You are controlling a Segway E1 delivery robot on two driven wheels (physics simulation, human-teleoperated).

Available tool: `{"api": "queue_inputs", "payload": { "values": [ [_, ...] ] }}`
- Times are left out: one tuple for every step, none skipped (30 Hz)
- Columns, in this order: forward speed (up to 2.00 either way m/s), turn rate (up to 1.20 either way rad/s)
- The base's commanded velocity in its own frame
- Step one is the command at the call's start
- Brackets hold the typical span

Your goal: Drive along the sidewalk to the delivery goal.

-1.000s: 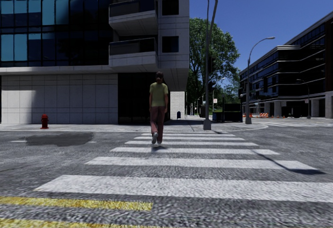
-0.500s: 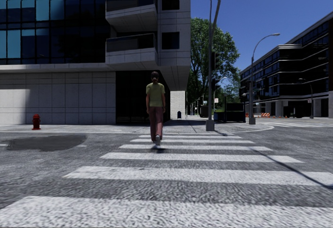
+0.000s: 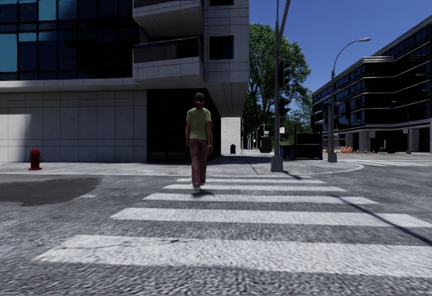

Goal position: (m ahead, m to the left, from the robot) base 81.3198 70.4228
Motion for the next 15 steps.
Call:
{"api": "queue_inputs", "payload": {
  "values": [
    [1.21, 0.00],
    [1.21, 0.00],
    [1.21, 0.00],
    [1.21, 0.00],
    [1.21, 0.00],
    [1.21, 0.00],
    [1.21, 0.00],
    [1.21, 0.00],
    [1.21, 0.00],
    [1.21, 0.00],
    [1.21, 0.00],
    [1.21, 0.00],
    [1.21, 0.00],
    [1.21, 0.00],
    [1.21, 0.00]
  ]
}}
